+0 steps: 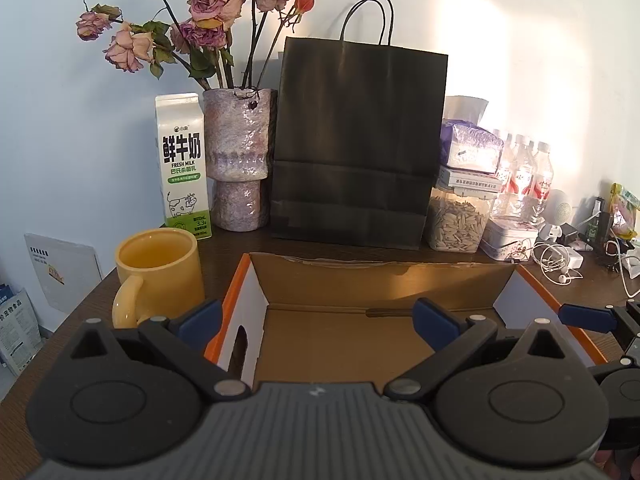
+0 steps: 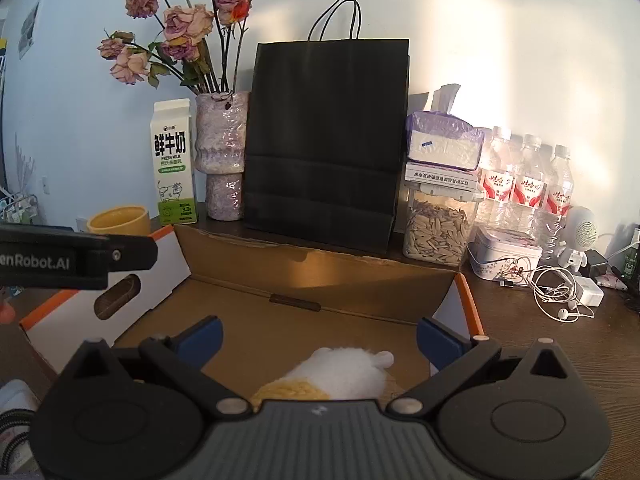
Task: Organize objects
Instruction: 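Carry plush dog and white cap into the cardboard box and open both tools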
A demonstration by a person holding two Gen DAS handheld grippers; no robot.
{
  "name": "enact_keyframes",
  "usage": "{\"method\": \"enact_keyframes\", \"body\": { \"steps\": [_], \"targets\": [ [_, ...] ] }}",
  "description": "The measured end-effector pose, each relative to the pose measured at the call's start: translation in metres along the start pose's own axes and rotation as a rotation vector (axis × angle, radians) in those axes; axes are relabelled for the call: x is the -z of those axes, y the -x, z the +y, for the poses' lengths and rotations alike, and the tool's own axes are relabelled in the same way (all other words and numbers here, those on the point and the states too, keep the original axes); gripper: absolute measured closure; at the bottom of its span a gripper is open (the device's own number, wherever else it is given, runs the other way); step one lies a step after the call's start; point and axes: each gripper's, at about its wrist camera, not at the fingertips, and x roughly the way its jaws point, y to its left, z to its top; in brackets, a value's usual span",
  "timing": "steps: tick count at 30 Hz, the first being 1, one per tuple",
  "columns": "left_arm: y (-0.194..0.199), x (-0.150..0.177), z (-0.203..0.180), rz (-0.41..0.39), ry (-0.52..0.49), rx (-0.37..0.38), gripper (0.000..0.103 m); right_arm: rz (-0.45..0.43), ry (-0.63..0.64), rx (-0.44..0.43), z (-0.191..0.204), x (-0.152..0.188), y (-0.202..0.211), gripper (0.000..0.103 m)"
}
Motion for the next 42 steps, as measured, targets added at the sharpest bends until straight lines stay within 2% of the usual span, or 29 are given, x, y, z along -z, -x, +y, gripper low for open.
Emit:
{"method": "enact_keyframes", "body": {
  "steps": [15,25,33,42],
  "targets": [
    [0.034,-0.007,-0.001,-0.051,0.002,0.016,0.000,-0.057,0.006,0.020,-0.004,-0.018,0.033,0.000],
    [0.082,-0.001,0.001,-0.076,-0.002,0.022,0.000,-0.096,-0.003,0.018,-0.005,-0.011,0.082,0.000],
    [0.134,0.022,0.007,-0.094,-0.007,0.030,0.000,-0.118,0.006,0.015,-0.002,0.010,0.134,0.000],
    [0.198,0.067,0.014,-0.102,-0.038,0.060,0.000,-0.104,0.018,-0.018,0.011,0.055,0.195,0.000]
  ]
}}
